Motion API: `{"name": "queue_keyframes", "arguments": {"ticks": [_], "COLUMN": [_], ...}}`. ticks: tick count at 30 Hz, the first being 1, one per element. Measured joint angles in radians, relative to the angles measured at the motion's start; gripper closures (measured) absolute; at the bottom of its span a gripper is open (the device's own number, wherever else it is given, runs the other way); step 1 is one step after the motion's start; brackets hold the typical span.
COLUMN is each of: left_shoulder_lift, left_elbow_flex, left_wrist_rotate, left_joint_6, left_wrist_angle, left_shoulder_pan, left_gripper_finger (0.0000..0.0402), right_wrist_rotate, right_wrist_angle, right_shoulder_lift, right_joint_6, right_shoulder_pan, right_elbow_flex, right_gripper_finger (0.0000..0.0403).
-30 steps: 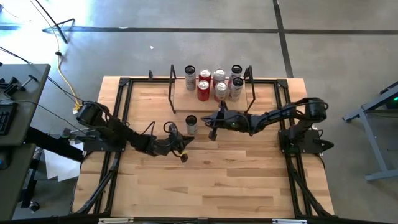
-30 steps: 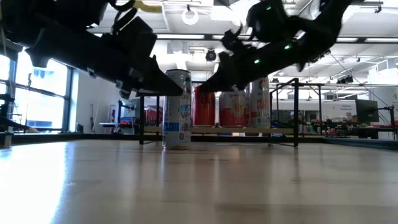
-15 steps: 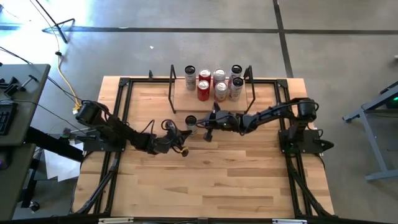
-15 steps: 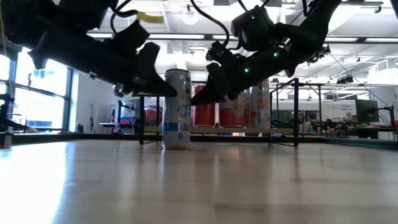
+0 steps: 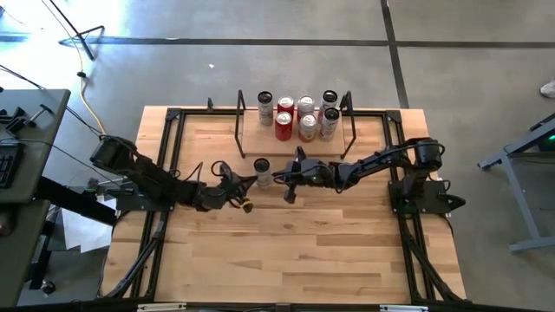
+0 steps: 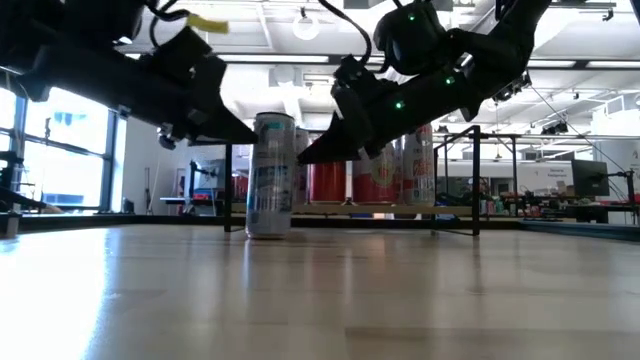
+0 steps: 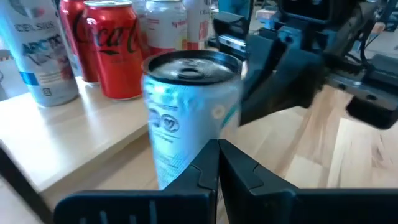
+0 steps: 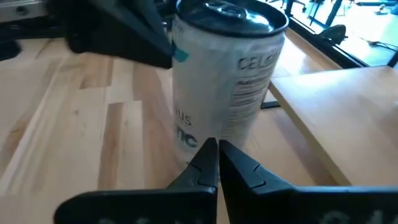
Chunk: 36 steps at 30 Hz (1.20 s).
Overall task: Place canned beverage on shelf
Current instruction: Put the white and blue soda can on the shelf aligned with the other white and blue soda can
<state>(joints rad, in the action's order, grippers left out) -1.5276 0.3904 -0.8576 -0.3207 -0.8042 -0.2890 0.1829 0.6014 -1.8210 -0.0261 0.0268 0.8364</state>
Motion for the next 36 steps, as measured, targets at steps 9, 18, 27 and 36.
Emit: {"name": "queue_keyframes", "arguments": {"ticks": [9,18,27,36], "left_shoulder_lift": [0.177,0.399,0.376,0.266], "left_elbow_flex": [-0.006,0.166,0.437,0.453], "left_wrist_rotate": [0.172,0.244,0.244,0.244], "left_joint_6": [0.017,0.045,0.000,-0.096], "left_wrist_angle": [0.234,0.663,1.099,1.115], "left_shoulder_pan": [-0.008,-0.058,-0.016,0.041], "left_gripper_finger": [0.0402,0.0398,0.0279,0.0097], "right_wrist_rotate": [0.003,0.005,0.075,0.111], "right_wrist_angle": [-0.010,-0.065,-0.142,-0.164], "right_shoulder_lift": [0.000,0.000,0.000,0.075], "right_joint_6": [0.008,0.035,0.073,0.105], "right_shoulder_pan": [-0.017,-0.017,-0.047,-0.117], "right_elbow_flex": [0.000,0.000,0.000,-0.032], "right_gripper_finger": [0.0403,0.0403,0.0403,0.0403]}}
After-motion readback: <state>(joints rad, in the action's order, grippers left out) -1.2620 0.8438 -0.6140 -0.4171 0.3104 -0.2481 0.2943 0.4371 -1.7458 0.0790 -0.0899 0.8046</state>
